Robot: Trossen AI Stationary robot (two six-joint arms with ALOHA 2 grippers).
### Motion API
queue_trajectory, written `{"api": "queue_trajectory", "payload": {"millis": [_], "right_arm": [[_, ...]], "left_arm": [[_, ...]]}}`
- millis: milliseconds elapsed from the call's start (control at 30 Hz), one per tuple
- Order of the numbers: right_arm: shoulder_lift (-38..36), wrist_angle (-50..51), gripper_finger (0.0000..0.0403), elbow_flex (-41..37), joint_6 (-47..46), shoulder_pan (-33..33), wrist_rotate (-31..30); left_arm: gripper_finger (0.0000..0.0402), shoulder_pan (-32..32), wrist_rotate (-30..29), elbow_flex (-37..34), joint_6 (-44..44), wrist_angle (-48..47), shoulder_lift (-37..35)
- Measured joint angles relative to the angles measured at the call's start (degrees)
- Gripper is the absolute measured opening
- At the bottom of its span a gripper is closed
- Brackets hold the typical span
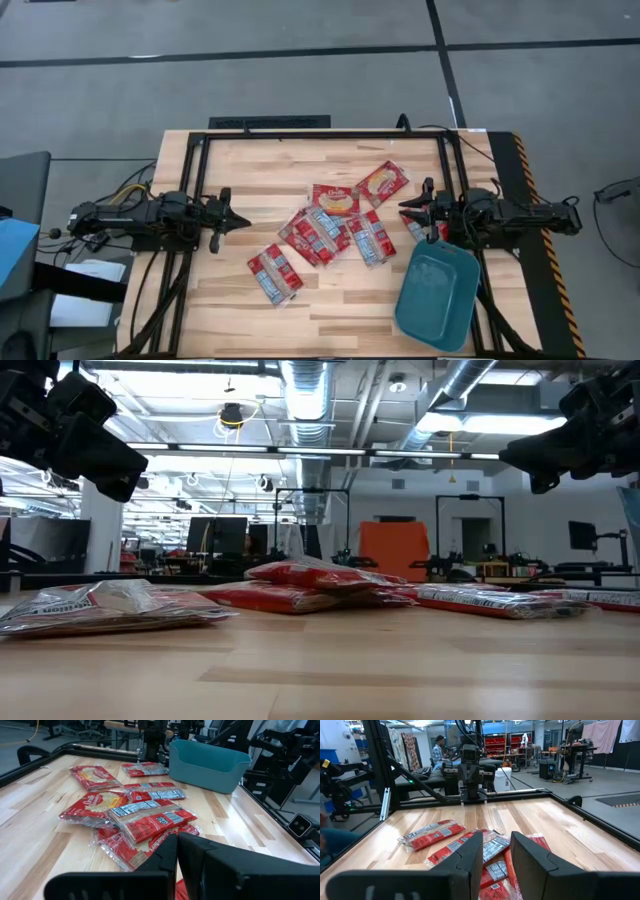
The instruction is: Sort popcorn bags into baskets
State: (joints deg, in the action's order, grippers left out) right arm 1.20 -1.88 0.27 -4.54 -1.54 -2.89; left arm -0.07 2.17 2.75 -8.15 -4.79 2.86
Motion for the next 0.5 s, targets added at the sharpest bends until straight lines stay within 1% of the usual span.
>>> {"api": "queue_trajectory", "payload": {"millis": [100, 233, 300, 500], "right_arm": [[0.0, 0.0, 0.0124, 0.0, 0.0, 0.0, 0.0], [0.0, 0.0, 0.0124, 0.0, 0.0, 0.0, 0.0], [0.0, 0.0, 0.0124, 0.0, 0.0, 0.0, 0.0], [0.0, 0.0, 0.0124, 0.0, 0.0, 0.0, 0.0]], "left_arm": [[0.0000, 0.0, 0.0, 0.0, 0.6, 0.1, 0.0], [0.0000, 0.0, -1.9, -0.1, 7.3, 0.7, 0.0], [0.0000, 0.0, -2.7, -0.1, 8.9, 0.6, 0.0], [0.0000, 0.0, -3.0, -0.1, 8.3, 0.5, 0.0]]}}
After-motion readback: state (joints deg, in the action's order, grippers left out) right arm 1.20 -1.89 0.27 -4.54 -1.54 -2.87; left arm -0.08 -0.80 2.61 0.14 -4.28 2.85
